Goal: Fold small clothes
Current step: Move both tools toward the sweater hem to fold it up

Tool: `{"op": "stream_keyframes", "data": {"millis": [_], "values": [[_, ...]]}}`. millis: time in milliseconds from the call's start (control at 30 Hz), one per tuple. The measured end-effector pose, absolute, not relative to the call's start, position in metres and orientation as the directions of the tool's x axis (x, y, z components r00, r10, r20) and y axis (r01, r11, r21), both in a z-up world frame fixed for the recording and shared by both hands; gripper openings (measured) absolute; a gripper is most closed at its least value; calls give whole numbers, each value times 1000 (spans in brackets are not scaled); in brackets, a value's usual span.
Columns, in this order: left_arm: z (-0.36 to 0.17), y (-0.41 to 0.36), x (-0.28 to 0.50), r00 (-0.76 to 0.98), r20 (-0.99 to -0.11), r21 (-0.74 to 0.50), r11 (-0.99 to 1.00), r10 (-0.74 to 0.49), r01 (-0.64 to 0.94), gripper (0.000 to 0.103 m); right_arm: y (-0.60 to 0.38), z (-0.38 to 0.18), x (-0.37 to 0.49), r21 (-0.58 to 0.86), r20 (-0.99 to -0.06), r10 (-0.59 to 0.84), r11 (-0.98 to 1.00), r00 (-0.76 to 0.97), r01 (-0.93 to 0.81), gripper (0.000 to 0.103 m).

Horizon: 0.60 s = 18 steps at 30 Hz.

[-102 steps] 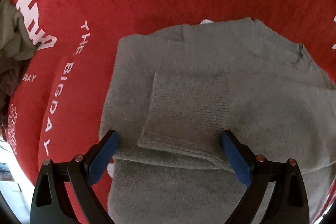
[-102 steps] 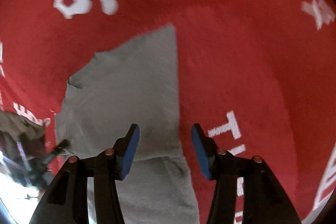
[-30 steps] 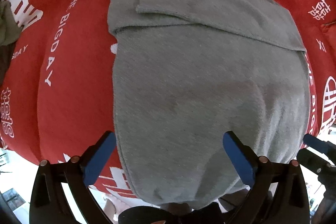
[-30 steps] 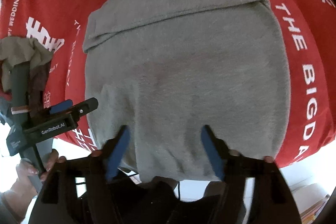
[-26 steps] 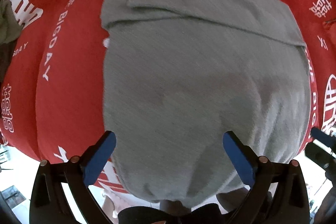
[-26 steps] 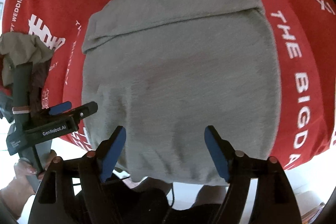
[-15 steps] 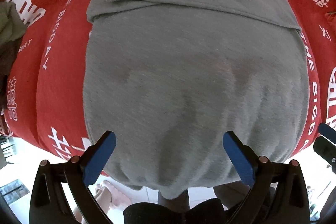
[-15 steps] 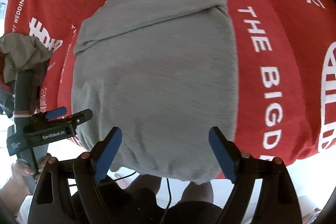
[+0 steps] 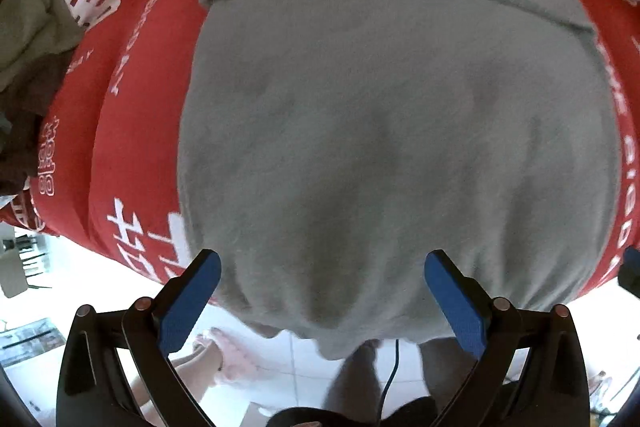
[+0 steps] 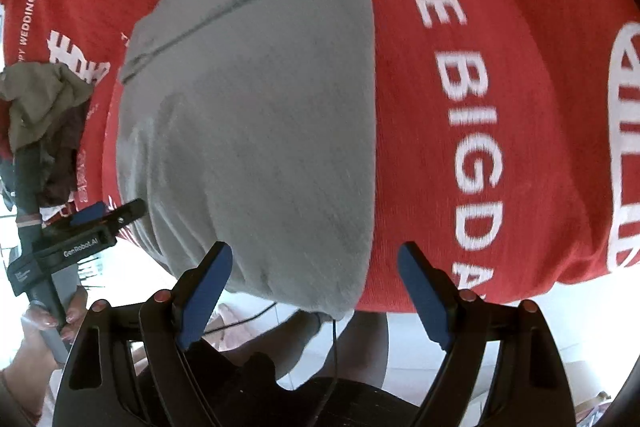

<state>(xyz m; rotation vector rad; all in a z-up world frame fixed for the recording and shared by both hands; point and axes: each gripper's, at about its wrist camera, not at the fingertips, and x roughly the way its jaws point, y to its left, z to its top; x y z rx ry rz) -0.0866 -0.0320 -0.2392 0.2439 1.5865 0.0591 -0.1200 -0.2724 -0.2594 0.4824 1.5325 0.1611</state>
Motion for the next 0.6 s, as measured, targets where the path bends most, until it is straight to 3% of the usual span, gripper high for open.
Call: {"op": "stream_keyframes", "data": {"millis": [267, 600], "values": [[-262, 40, -116, -43, -989, 139, 987, 143, 84, 102, -260, -284, -151, 422, -904, 428, 890, 5, 173, 87], [-286, 79, -133, -77, -979, -198, 974, -190, 111, 102, -247, -336, -189, 477, -867, 492, 865, -81, 155, 87]]}}
